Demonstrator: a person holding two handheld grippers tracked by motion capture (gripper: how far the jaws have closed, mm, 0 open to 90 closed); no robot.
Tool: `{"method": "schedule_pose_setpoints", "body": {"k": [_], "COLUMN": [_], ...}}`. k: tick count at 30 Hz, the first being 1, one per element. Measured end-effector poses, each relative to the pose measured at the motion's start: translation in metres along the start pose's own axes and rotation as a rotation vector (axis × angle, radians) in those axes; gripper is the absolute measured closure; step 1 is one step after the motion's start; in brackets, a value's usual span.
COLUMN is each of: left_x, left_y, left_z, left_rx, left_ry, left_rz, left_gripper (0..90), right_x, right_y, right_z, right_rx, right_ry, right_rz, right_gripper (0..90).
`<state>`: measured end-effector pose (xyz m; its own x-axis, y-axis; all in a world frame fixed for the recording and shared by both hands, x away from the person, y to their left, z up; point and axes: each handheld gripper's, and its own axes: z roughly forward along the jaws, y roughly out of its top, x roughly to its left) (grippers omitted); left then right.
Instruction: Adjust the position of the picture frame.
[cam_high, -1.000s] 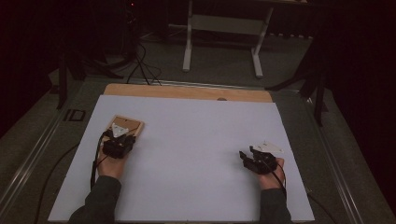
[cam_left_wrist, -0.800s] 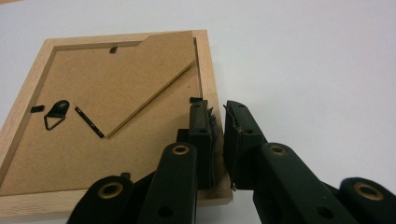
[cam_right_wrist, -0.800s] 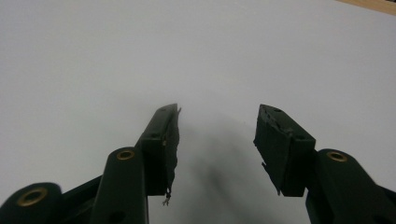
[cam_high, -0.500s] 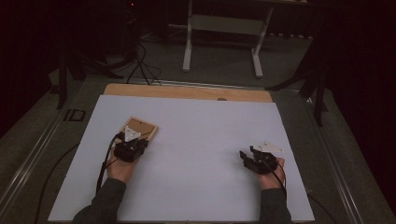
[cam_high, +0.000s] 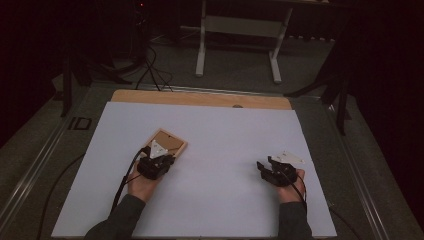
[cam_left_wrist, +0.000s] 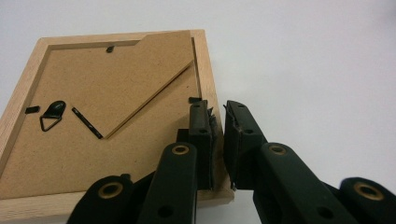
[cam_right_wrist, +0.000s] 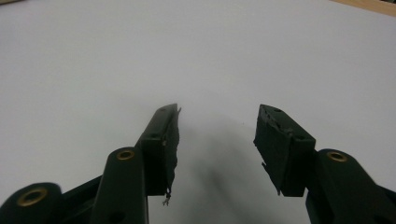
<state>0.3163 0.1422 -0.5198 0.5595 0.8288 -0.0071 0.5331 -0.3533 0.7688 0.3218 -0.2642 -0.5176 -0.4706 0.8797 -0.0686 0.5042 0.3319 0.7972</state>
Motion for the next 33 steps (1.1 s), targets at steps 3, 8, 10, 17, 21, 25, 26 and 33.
{"method": "schedule_pose_setpoints", "body": {"k": [3,8,10,17,21,25,26,33], "left_x": [-0.007,-0.019,-0.024,-0.042,-0.051,-0.061,-0.063,-0.076], "left_y": [0.001,0.003,0.004,0.005,0.005,0.005,0.005,0.006], "left_z": [0.002,0.005,0.006,0.008,0.008,0.009,0.009,0.011], "left_rx": [-0.002,-0.006,-0.009,-0.012,-0.012,-0.014,-0.015,-0.018], "left_ry": [-0.023,-0.055,-0.068,-0.113,-0.145,-0.174,-0.179,-0.218], "left_rz": [0.001,0.017,0.022,0.056,0.075,0.094,0.093,0.114], "left_gripper": [81.9,81.8,81.9,81.9,81.9,81.9,81.9,81.9], "right_x": [0.000,0.000,0.000,0.001,0.001,0.001,0.001,0.000], "right_y": [0.000,0.000,0.000,0.000,0.000,0.000,0.000,0.002], "right_z": [0.000,0.000,0.000,0.000,0.001,0.001,0.001,0.000], "right_rx": [0.000,0.001,0.001,0.001,0.001,0.001,0.001,-0.020], "right_ry": [0.000,0.000,0.000,0.002,0.003,0.004,0.004,0.036], "right_rz": [-0.001,-0.002,-0.002,-0.005,-0.005,-0.006,-0.006,0.037], "right_gripper": [48.9,48.9,49.0,48.9,48.9,48.9,48.9,49.4]}}
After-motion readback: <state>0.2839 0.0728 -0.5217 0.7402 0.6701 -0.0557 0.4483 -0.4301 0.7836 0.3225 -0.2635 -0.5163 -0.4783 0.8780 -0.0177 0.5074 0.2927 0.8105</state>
